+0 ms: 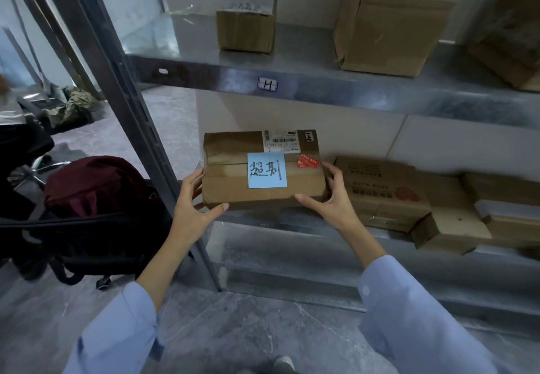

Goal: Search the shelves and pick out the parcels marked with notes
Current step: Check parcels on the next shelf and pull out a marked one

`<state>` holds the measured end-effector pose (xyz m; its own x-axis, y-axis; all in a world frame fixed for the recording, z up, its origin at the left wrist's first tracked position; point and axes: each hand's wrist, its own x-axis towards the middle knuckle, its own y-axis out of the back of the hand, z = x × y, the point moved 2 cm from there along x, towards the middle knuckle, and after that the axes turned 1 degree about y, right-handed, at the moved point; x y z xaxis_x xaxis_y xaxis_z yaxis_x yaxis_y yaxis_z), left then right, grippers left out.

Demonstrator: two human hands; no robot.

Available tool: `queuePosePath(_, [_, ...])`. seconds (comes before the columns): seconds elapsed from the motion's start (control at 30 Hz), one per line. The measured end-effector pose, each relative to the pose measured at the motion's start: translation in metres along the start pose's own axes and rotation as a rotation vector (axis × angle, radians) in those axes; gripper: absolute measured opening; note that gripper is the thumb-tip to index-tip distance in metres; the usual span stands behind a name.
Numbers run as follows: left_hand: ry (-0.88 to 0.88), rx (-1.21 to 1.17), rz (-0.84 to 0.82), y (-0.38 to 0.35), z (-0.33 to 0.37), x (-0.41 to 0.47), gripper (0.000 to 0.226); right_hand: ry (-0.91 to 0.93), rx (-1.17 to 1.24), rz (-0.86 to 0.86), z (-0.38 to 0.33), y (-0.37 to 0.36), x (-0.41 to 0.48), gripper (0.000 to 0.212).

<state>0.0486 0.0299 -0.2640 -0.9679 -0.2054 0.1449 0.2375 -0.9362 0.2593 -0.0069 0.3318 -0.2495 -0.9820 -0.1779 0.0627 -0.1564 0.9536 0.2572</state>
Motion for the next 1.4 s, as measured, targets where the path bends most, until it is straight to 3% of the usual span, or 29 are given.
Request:
queuePosePath(0.17, [-0.07,0.026,-0.062,-0.005,0.005,0.004,0.08,-0.088,0.099,0.152,0.001,0.001,-0.024,0.079])
queuePosePath(0.37, [-0.117,0.026,-0.249,-0.026,0.013,0.004,0.081,-0.103,0.16,0.38,0.004,0.008,-0.083,0.057])
queuePosePath(0.73, [-0.253,-0.054,-0.748,-0.175,0.067,-0.06,0.082,-0.225,0.101,0.99,0.012,0.085,-0.271,0.044])
queuePosePath(0.83, [-0.275,-0.081,-0.892,-0.223,0.087,-0.095,0.081,-0.253,0.088,1.129,0.011,0.106,-0.329,0.04])
queuePosePath(1.07, [-0.326,-0.141,-1.131,-0.323,0.128,-0.21,0.083,-0.327,0.045,1.407,0.016,0.151,-0.474,0.054])
queuePosePath(1.17, [-0.336,-0.181,-1.206,-0.361,0.146,-0.272,0.079,-0.339,0.043,1.489,0.017,0.174,-0.54,0.044])
queuePosePath(1.4, [-0.351,-0.217,-1.375,-0.446,0.188,-0.426,0.083,-0.386,-0.016,1.612,0.017,0.226,-0.708,0.046])
